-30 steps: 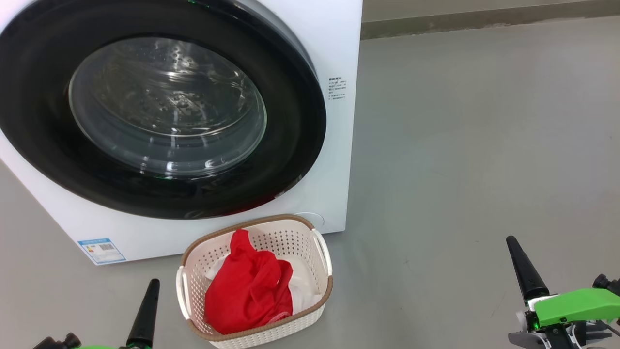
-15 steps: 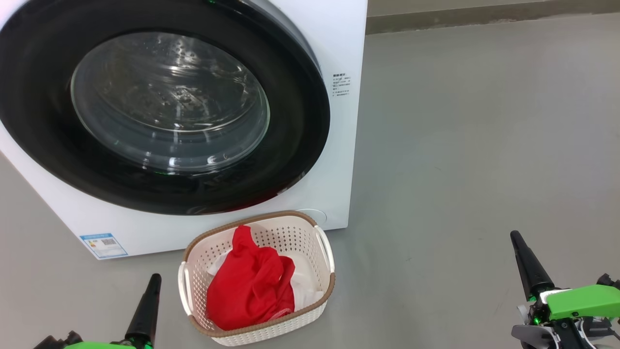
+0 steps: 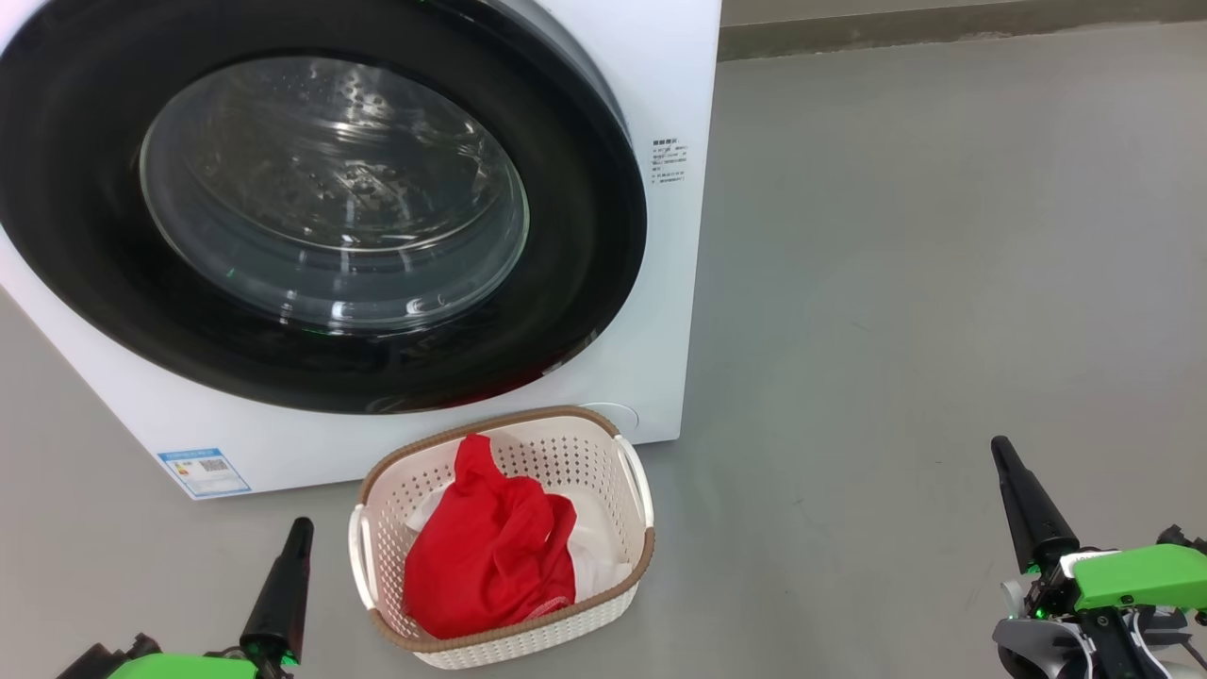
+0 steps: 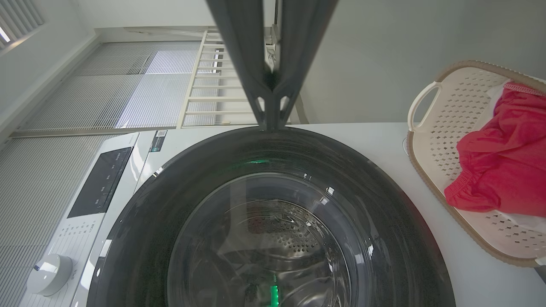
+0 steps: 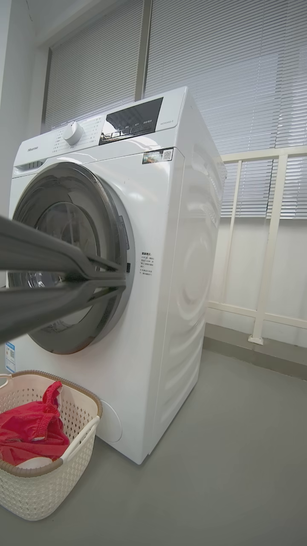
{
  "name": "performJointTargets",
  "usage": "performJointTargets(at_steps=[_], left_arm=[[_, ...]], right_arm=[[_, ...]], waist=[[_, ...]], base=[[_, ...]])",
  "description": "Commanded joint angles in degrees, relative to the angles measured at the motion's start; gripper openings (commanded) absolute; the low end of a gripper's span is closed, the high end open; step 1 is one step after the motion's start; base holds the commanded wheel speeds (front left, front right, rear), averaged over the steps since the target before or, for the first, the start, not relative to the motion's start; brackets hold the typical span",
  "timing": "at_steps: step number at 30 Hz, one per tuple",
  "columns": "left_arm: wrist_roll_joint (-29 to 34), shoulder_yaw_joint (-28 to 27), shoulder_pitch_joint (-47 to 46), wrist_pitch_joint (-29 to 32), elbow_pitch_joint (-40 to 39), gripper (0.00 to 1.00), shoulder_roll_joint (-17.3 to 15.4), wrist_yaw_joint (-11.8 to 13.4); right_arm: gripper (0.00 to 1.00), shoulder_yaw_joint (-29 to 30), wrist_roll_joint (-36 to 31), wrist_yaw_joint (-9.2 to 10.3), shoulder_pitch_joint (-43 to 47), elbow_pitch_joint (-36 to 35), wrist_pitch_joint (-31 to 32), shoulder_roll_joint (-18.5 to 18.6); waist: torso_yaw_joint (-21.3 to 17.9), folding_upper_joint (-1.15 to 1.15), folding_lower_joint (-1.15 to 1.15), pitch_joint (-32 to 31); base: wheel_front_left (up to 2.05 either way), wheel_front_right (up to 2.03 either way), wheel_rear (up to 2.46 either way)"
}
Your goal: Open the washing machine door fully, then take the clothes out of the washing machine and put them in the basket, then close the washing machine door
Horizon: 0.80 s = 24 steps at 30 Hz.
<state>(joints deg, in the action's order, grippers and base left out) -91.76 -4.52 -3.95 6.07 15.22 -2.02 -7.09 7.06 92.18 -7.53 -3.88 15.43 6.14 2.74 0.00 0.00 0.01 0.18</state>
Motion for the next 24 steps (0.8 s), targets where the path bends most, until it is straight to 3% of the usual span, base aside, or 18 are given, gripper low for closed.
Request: performJointTargets(at_steps=[1, 24], left_arm=[[-0.39, -2.01, -2.24, 0.43, -1.18, 0.00, -0.86, -0.40], [-0.40, -2.01, -2.24, 0.42, -1.18, 0.00, -0.86, -0.40]], right_arm=[[0.00, -0.66, 0.08, 0.04, -2.29, -1.41, 0.26, 0.26], [0.00, -0.60, 0.03, 0.04, -2.30, -1.41, 0.30, 0.22]], waist=[[0.00, 0.00, 0.00, 0.00], [0.00, 0.00, 0.00, 0.00]], base=[[0.00, 0.00, 0.00], [0.00, 0.00, 0.00]])
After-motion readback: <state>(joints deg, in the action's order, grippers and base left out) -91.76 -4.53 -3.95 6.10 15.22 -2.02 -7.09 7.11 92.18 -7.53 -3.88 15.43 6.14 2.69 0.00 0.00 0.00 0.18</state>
